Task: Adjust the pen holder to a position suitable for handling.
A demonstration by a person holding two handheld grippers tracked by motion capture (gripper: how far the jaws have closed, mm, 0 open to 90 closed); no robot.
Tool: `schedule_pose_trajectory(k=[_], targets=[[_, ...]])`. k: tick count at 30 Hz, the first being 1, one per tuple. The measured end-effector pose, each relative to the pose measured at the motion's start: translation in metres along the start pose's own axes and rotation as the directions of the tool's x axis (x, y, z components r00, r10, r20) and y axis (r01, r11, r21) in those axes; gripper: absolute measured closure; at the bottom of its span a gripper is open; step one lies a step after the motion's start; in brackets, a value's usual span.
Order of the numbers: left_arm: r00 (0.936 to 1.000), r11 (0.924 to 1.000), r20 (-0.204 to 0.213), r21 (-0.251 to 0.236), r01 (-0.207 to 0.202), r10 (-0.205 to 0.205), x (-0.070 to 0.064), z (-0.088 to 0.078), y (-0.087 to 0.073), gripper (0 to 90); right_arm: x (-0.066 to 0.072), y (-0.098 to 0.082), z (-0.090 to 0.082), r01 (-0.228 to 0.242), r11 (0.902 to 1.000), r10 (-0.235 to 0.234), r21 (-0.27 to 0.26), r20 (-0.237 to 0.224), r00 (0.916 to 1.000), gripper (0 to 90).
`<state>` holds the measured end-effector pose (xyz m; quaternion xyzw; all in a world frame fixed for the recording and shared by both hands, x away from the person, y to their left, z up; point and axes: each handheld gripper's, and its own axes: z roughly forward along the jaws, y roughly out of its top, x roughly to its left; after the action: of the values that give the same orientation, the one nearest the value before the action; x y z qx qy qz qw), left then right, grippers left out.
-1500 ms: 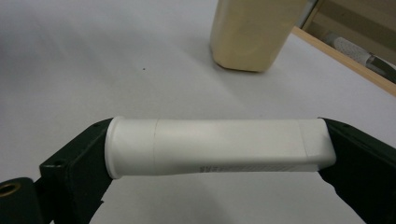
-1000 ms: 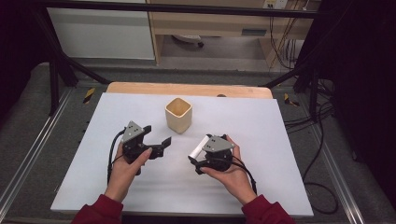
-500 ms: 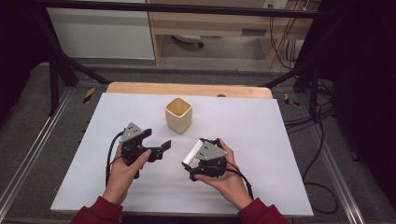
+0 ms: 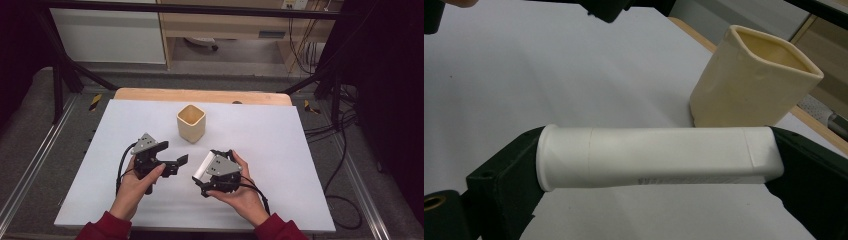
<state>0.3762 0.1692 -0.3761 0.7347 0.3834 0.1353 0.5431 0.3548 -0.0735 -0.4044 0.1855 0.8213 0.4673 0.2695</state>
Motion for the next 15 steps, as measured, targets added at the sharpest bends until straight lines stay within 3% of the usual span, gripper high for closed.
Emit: schedule_pose_trajectory(k=[15], targets=[[0.9995, 0.9980, 0.024, 0.059, -0.022, 0.021, -0.014, 0.010, -0.009, 7.7, 0.013, -0.002, 0.003, 0.059, 0.9982, -0.059, 0.009, -0.002, 0.9982, 4.1]])
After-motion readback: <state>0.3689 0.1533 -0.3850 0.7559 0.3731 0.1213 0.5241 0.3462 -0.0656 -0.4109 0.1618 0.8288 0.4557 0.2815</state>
